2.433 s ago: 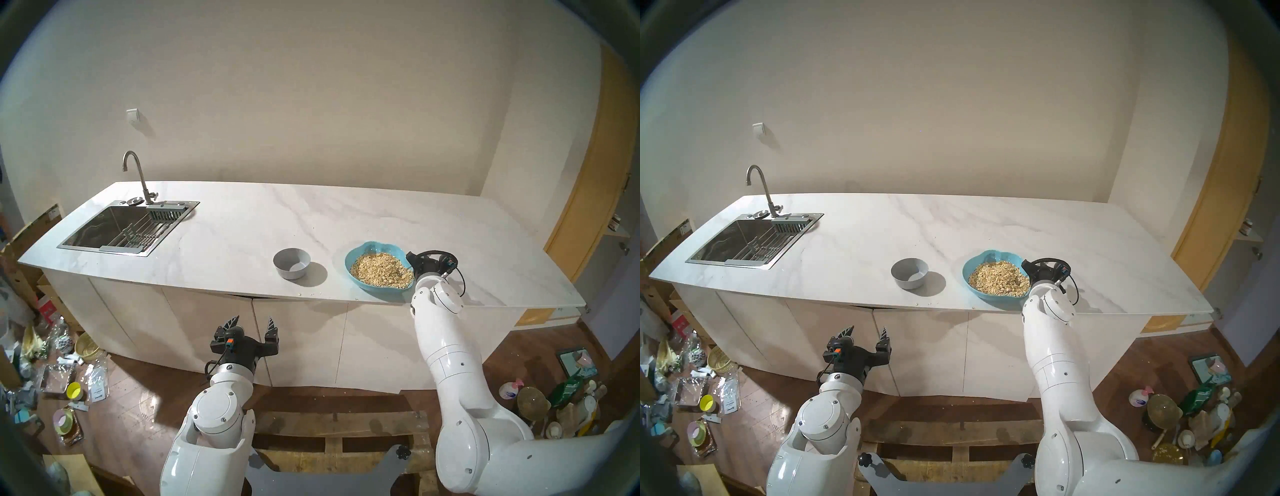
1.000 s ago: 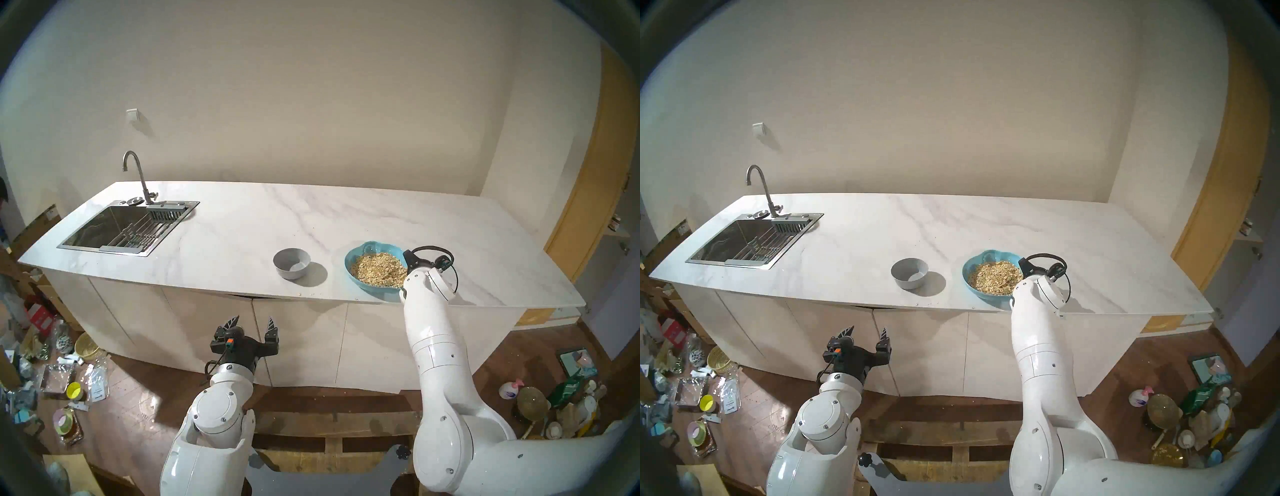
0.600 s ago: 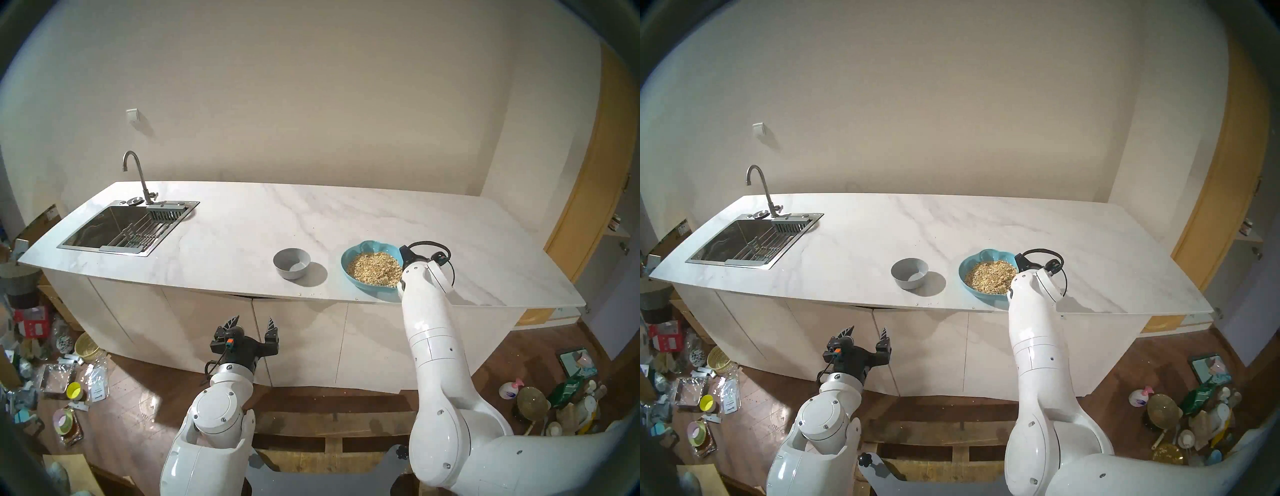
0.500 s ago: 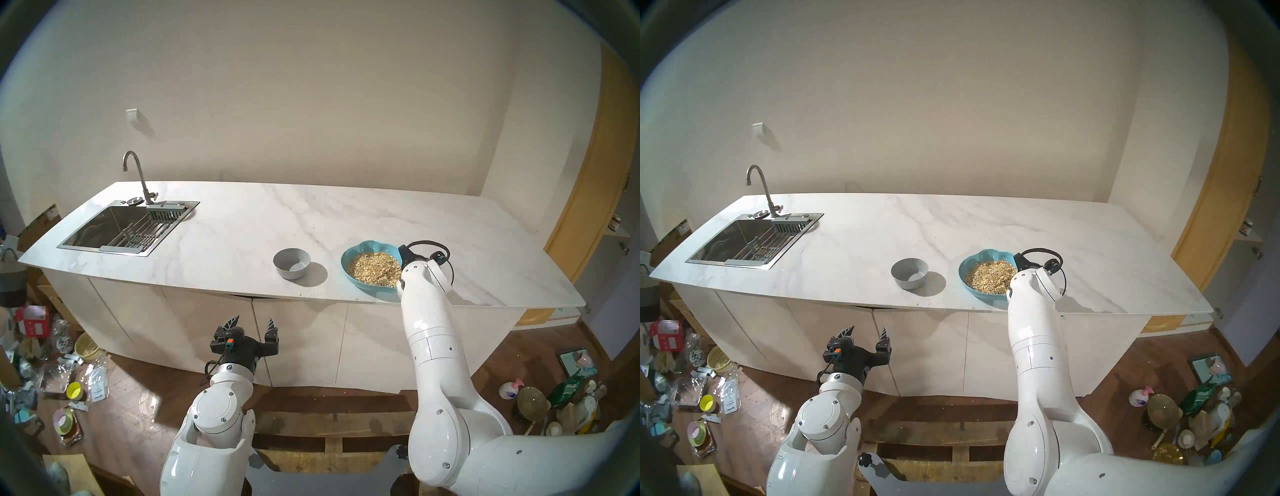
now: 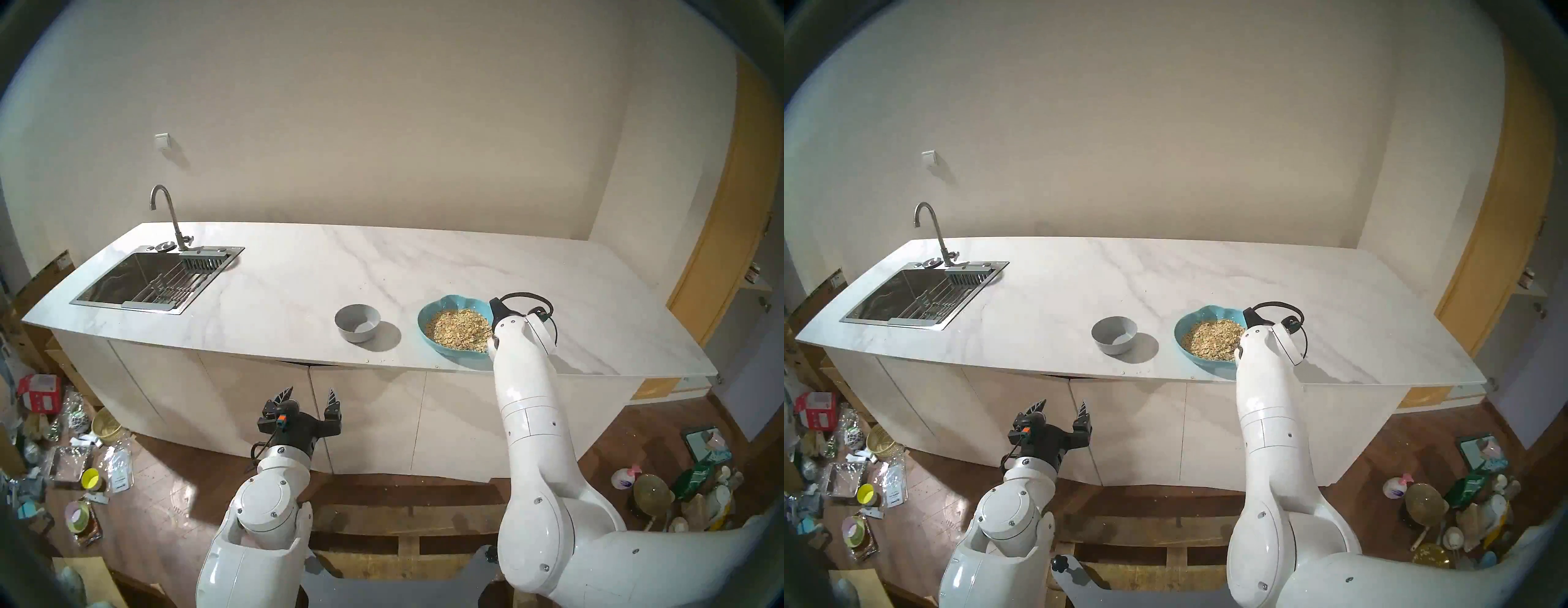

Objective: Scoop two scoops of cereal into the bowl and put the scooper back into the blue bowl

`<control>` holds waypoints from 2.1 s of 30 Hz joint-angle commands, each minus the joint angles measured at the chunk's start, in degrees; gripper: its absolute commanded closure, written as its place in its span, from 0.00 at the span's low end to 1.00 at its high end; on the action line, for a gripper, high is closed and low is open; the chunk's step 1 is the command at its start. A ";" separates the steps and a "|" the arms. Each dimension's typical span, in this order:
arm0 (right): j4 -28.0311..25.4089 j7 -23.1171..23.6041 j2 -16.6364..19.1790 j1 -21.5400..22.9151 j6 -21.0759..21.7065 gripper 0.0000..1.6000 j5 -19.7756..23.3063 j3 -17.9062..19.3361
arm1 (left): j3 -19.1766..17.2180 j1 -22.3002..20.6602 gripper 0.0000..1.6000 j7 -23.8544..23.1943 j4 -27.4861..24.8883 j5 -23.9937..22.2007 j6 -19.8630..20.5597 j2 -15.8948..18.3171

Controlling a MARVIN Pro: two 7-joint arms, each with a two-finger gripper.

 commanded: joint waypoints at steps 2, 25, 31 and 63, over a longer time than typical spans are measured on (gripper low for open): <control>-2.04 -0.04 -1.11 1.93 0.98 1.00 1.89 0.63 | 0.15 -0.26 0.00 -0.23 -1.45 -0.08 -0.33 0.03; -3.87 -2.91 -5.56 2.81 0.17 1.00 5.98 3.03 | 0.15 -0.26 0.00 -0.22 -1.45 -0.08 -0.33 0.03; -5.09 -3.27 -6.62 2.13 0.04 1.00 6.57 2.74 | 0.15 -0.26 0.00 -0.22 -1.46 -0.08 -0.33 0.03; -6.44 -3.13 -11.12 3.95 -1.86 1.00 9.49 1.76 | 0.15 -0.28 0.00 -0.21 -1.43 -0.08 -0.34 0.03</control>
